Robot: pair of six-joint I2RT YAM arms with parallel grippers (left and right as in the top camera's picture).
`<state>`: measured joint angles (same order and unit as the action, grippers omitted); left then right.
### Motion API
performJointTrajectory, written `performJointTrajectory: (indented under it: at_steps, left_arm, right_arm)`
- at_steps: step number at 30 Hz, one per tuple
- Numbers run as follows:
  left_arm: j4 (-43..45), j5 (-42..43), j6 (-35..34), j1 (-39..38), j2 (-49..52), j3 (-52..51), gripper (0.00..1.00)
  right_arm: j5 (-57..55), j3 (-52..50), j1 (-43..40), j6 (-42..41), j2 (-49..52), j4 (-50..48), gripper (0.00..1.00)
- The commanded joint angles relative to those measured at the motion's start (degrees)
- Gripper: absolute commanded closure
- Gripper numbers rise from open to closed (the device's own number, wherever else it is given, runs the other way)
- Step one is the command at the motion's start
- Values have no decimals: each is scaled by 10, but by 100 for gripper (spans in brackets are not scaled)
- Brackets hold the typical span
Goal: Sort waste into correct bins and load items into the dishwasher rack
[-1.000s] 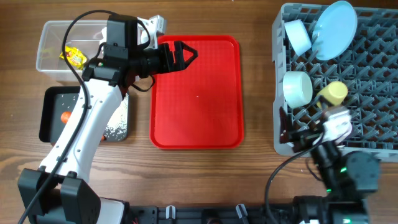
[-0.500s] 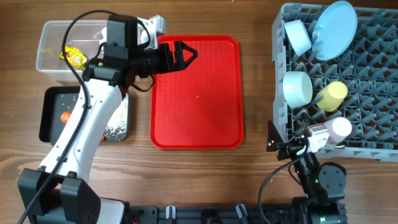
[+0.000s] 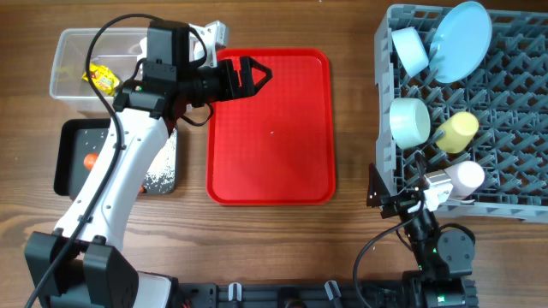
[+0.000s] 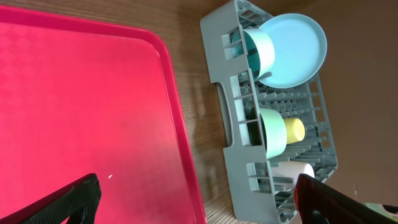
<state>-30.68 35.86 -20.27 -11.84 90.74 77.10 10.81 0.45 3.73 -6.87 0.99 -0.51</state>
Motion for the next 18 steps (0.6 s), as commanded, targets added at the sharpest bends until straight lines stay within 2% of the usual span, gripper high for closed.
performJointTrajectory:
  at_steps: [1,7,10,13,18]
  left_arm:
    - [1,0,5,1,-10,2,0]
    - [-5,-3,5,4,-19,1,0]
    - [-5,-5,5,-3,-58,1,0]
    - [-24,-71,35,-11,-139,1,0]
    - [-87,-75,35,-5,-307,-1,0]
  right_arm:
    - [-9,-2,3,-7,-7,-3,0]
    - [-9,-2,3,-7,-7,-3,0]
    - [-9,-2,3,-7,-7,-3,0]
    - [-9,-2,3,-7,-7,-3,0]
    - [-9,-2,3,-7,-7,-3,0]
